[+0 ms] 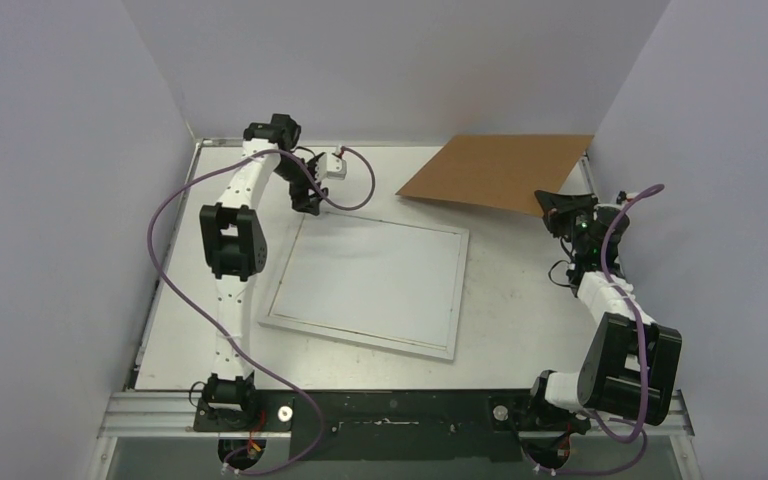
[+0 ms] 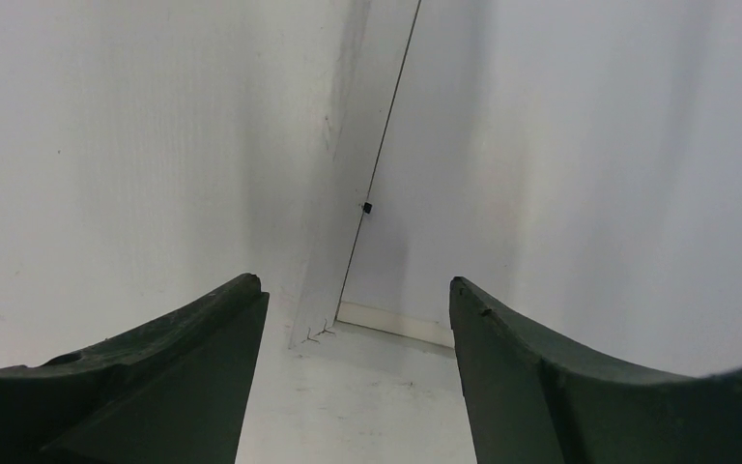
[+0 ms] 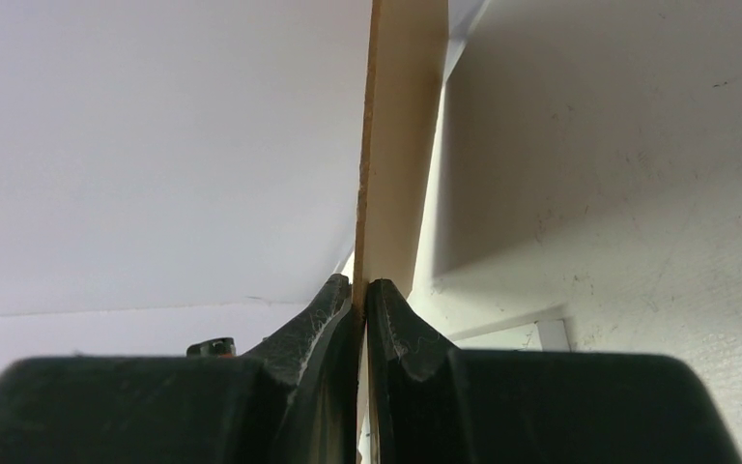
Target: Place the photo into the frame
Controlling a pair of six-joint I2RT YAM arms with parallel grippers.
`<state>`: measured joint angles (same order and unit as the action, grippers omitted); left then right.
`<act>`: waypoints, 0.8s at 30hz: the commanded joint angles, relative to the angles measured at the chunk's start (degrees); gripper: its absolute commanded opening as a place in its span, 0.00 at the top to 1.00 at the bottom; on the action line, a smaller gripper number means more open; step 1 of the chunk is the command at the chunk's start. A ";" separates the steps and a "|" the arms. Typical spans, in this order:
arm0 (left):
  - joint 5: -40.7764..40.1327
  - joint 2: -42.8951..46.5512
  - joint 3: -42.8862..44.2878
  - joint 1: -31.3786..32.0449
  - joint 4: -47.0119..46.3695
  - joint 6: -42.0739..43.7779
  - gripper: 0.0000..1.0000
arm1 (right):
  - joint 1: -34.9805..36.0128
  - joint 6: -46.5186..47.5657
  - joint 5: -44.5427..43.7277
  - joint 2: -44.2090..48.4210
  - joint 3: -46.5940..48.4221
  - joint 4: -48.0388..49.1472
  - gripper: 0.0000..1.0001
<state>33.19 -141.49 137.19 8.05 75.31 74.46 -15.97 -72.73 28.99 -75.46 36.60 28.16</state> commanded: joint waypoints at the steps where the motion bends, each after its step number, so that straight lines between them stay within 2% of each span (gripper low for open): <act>1: -1.07 -0.92 3.19 0.03 3.28 6.95 0.33 | -0.21 -2.81 2.94 2.17 1.31 10.67 0.95; 11: -0.13 -1.43 1.56 0.61 -1.19 6.73 0.40 | -0.64 -4.35 4.78 1.13 -0.79 13.24 0.95; 18: -0.05 -4.66 5.47 0.71 1.42 5.99 0.43 | -0.82 -6.01 6.00 0.29 -1.64 16.61 0.95; 24: 5.50 -5.03 5.40 -1.84 -1.52 -2.93 0.45 | -0.71 -6.24 6.28 1.20 -1.52 15.98 0.95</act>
<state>32.53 -146.36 140.09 8.40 75.31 77.54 -16.47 -77.19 33.95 -75.81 34.00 34.33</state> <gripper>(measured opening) 0.554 0.086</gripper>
